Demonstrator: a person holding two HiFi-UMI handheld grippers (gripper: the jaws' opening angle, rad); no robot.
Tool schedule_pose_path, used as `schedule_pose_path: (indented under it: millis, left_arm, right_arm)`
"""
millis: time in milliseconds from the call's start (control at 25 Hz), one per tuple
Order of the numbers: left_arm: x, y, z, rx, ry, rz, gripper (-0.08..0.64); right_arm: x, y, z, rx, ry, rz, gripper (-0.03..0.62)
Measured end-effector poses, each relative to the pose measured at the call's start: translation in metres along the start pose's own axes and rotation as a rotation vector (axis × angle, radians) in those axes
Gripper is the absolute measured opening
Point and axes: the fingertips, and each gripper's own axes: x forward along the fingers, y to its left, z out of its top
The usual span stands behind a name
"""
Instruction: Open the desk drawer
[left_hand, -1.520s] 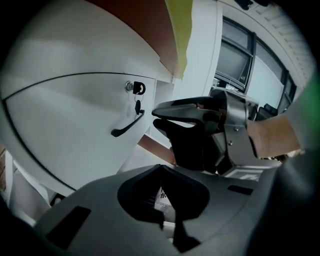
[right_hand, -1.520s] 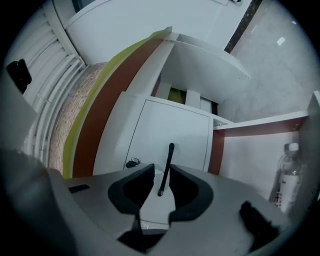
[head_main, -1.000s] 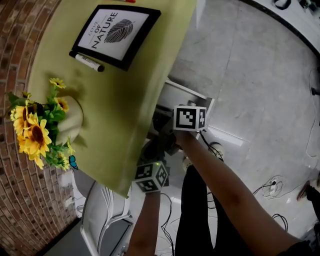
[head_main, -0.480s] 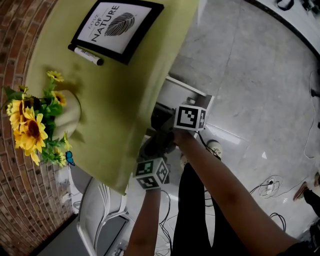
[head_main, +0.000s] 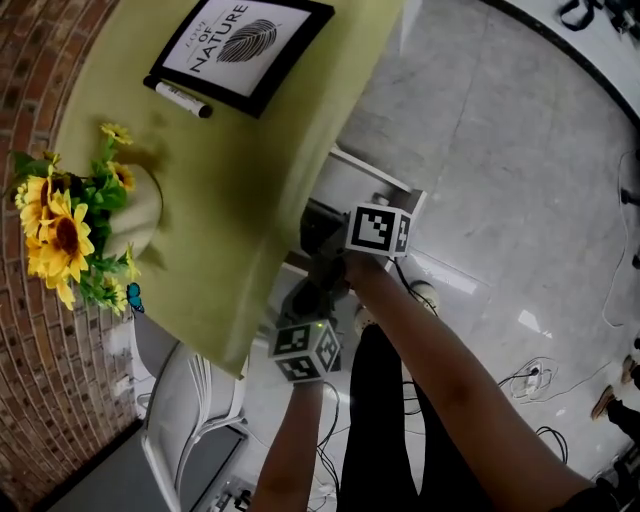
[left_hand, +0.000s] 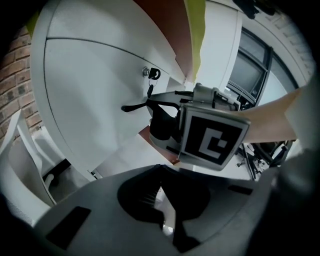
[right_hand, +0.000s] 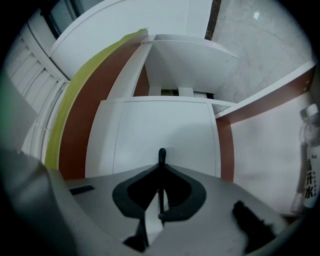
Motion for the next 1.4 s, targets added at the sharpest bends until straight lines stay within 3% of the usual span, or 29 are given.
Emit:
schedule_pose_path:
  millis: [320,640,1120,1400]
  left_arm:
    - [-0.004,-0.016,-0.009,-0.025,-0.008,-0.015,0.009]
    - [-0.004,-0.038,-0.02,-0.01,0.004,-0.042,0.009]
    - [-0.014,-0.095,-0.051,0.007,0.059,-0.148,0.009]
    - [-0.021,-0.101,-0.045,0.004,0.038,-0.157,0.009]
  right_arm:
    - [-0.005,0.001,-0.002,-0.022,0.064,-0.011,0.023]
    - [-0.034,0.0,-0.001,-0.01,0.039,0.001,0.023]
    - [-0.084,0.0,-0.001,0.009,0.022,0.016,0.023]
    - [-0.108,0.003,0.0,0.0,0.03,0.018,0.023]
